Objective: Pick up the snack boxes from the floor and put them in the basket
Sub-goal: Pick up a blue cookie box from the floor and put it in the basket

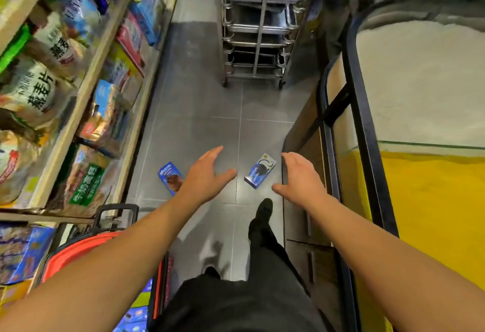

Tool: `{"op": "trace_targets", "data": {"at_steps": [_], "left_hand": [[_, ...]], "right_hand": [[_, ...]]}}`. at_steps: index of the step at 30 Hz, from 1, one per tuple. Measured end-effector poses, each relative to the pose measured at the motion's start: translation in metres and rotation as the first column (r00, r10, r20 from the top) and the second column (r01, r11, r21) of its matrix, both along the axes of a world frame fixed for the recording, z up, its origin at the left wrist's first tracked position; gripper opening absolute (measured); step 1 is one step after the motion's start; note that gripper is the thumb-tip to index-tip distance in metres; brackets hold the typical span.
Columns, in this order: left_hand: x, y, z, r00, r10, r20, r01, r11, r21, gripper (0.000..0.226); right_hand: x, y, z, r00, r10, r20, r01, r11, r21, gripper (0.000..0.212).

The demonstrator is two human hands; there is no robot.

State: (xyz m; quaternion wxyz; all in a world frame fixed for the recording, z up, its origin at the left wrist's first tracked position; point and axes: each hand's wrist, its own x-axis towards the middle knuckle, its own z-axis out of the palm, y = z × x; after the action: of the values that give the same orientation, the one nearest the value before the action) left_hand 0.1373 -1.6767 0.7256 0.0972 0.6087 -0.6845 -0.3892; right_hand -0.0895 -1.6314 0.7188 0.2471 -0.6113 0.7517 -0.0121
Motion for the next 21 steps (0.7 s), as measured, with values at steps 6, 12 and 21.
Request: {"op": "trace_targets", "data": {"at_steps": [6, 12, 21], "left_hand": [[-0.053, -0.074, -0.049, 0.996, 0.070, 0.056, -0.078, 0.986, 0.147, 0.072], [-0.081, -0.114, -0.119, 0.985, 0.136, 0.109, -0.162, 0.944, 0.287, 0.073], [-0.100, -0.170, -0.304, 0.977, 0.183, 0.113, -0.215, 0.831, 0.512, 0.068]], "right_hand": [[-0.045, -0.086, -0.064, 0.998, -0.008, 0.060, -0.002, 0.985, 0.171, 0.083], [-0.055, -0.155, -0.136, 0.992, -0.034, 0.122, -0.001, 0.960, 0.281, 0.076], [-0.061, -0.227, -0.311, 0.858, -0.462, 0.224, 0.363, 0.854, 0.373, 0.046]]}}
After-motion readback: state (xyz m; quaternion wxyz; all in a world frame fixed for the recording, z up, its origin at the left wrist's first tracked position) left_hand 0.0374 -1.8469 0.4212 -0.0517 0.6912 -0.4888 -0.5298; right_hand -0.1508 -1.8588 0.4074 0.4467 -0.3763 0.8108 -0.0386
